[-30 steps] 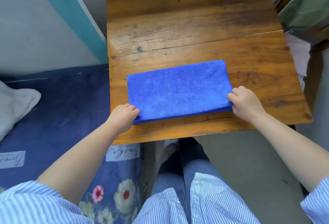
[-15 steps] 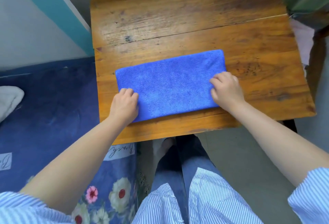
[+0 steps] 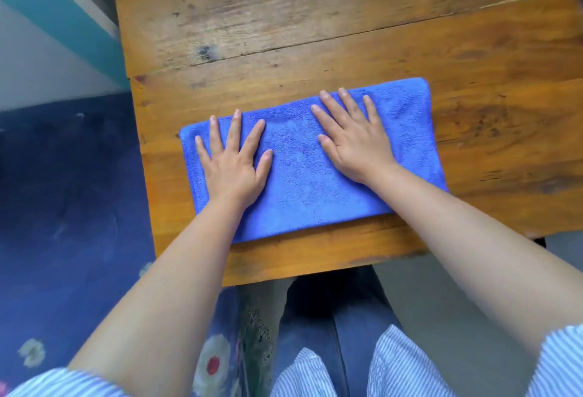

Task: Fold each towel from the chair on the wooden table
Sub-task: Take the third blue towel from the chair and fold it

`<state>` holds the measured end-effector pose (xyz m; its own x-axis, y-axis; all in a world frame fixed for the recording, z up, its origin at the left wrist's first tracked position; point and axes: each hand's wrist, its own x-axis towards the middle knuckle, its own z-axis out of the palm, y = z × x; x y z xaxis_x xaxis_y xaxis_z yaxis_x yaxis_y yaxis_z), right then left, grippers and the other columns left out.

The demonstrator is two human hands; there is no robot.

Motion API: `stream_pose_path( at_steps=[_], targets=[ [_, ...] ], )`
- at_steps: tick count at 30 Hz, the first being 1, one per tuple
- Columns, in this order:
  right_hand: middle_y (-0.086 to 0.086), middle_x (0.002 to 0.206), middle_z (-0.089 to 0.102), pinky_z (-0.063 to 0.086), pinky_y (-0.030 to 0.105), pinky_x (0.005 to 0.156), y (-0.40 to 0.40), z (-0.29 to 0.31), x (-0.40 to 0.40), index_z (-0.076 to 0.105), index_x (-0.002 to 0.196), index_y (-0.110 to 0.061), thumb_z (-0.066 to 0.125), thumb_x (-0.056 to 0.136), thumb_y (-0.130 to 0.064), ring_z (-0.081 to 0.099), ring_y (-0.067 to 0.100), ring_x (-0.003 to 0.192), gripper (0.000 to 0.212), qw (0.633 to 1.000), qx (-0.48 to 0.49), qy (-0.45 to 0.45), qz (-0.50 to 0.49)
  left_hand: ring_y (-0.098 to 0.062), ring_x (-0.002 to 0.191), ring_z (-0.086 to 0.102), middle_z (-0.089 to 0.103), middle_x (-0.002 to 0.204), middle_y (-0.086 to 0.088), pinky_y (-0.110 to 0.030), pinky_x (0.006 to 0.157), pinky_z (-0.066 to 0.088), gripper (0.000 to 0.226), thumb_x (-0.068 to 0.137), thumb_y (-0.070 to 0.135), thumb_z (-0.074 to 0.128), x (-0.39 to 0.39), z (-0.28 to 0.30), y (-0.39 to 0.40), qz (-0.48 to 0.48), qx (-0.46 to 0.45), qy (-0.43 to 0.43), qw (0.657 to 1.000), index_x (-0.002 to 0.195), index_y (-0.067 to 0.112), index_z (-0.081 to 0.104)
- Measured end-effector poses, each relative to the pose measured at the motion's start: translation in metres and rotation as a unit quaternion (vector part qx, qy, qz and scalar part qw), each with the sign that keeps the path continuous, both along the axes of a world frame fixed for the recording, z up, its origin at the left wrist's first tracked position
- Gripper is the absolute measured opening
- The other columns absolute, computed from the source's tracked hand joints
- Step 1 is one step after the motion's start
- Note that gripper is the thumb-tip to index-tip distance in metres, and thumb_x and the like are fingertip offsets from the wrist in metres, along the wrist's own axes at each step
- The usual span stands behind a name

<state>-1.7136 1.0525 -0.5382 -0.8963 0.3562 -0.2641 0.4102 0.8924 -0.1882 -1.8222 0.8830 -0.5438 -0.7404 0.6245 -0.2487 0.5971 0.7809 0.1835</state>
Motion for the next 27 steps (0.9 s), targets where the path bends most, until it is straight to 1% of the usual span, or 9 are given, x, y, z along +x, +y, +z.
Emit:
stream_pose_path(
  at_steps=[5,8,10,12,15,18,20,23,27],
  targets=[
    [0.006,0.155,0.016,0.003,0.041,0.115,0.058,0.007,0.028,0.024,0.144,-0.015,0.021,0.086,-0.037,0.009,0.028,0.144,0.062,0.994,0.004,0.005,-0.105,-0.037,0.143,-0.001,0.012,0.157,0.0,-0.053,0.112,-0.003,0.055,0.091,0.048,0.043,-0.013,-0.002,-0.01,0.047,-0.007,-0.011,0.999,0.142,0.035,0.028],
    [0.007,0.155,0.013,0.004,0.043,0.115,0.082,0.009,0.043,0.02,0.145,-0.013,0.019,0.084,-0.036,0.006,0.027,0.144,0.065,0.984,-0.029,0.015,-0.175,-0.037,0.143,0.0,0.015,0.156,-0.003,-0.051,0.113,-0.001,0.063,0.084,0.057,0.037,-0.018,-0.001,-0.013,0.064,-0.005,-0.015,0.998,0.142,0.032,0.03],
    [0.006,0.156,0.01,0.002,0.043,0.115,0.09,0.009,0.047,0.016,0.145,-0.012,0.018,0.084,-0.036,0.004,0.026,0.144,0.066,0.982,-0.034,0.013,-0.186,-0.037,0.143,0.001,0.015,0.156,-0.004,-0.05,0.114,-0.001,0.067,0.081,0.057,0.032,-0.017,0.001,-0.011,0.072,-0.007,-0.013,0.997,0.143,0.031,0.029],
    [0.006,0.156,0.008,0.0,0.043,0.115,0.089,0.009,0.047,0.013,0.146,-0.011,0.018,0.085,-0.037,0.002,0.025,0.144,0.066,0.981,-0.045,0.006,-0.19,-0.037,0.143,0.0,0.013,0.156,-0.004,-0.05,0.114,-0.001,0.063,0.086,0.055,0.036,-0.016,0.003,-0.01,0.072,-0.016,-0.016,0.997,0.143,0.03,0.027],
    [0.011,0.156,0.008,0.001,0.045,0.115,0.078,0.013,0.053,0.011,0.146,-0.008,0.032,0.094,-0.031,0.003,0.027,0.144,0.06,0.972,-0.065,0.02,-0.226,-0.034,0.144,-0.003,0.008,0.157,-0.003,-0.052,0.113,0.0,0.057,0.093,0.047,0.039,-0.016,0.006,-0.008,0.069,-0.043,-0.02,0.996,0.145,0.03,0.023],
    [0.015,0.153,0.018,0.006,0.048,0.114,0.05,0.022,0.077,0.019,0.144,-0.004,0.048,0.092,-0.023,0.011,0.03,0.143,0.062,0.966,-0.041,0.042,-0.253,-0.031,0.144,-0.003,0.004,0.157,-0.007,-0.052,0.113,0.001,0.056,0.094,0.046,0.035,-0.014,0.012,-0.004,0.065,-0.074,-0.008,0.995,0.146,0.028,0.02],
    [0.017,0.149,0.029,0.013,0.047,0.112,0.025,0.03,0.093,0.025,0.142,-0.002,0.054,0.088,-0.025,0.023,0.031,0.139,0.065,0.957,-0.035,0.035,-0.286,-0.03,0.144,0.0,0.006,0.156,-0.011,-0.051,0.114,0.003,0.057,0.094,0.043,0.037,-0.012,0.018,0.003,0.051,-0.069,0.001,0.996,0.145,0.024,0.023],
    [0.017,0.136,0.043,0.026,0.045,0.099,-0.003,0.036,0.114,0.027,0.141,-0.004,0.059,0.085,-0.028,0.038,0.032,0.125,0.069,0.93,-0.046,-0.007,-0.363,-0.029,0.144,0.009,0.016,0.154,-0.014,-0.046,0.114,0.01,0.056,0.094,0.039,0.041,0.0,0.027,0.033,-0.028,-0.041,0.006,0.999,0.144,0.016,0.028],
    [0.014,0.131,0.041,0.032,0.045,0.092,-0.019,0.036,0.112,0.019,0.143,-0.007,0.055,0.088,-0.031,0.04,0.033,0.119,0.07,0.894,-0.093,-0.058,-0.434,-0.028,0.134,0.03,0.036,0.144,-0.011,-0.04,0.11,0.023,0.055,0.092,0.03,0.046,0.015,0.033,0.093,-0.131,-0.013,-0.02,0.991,0.14,0.009,0.031]
  ],
)
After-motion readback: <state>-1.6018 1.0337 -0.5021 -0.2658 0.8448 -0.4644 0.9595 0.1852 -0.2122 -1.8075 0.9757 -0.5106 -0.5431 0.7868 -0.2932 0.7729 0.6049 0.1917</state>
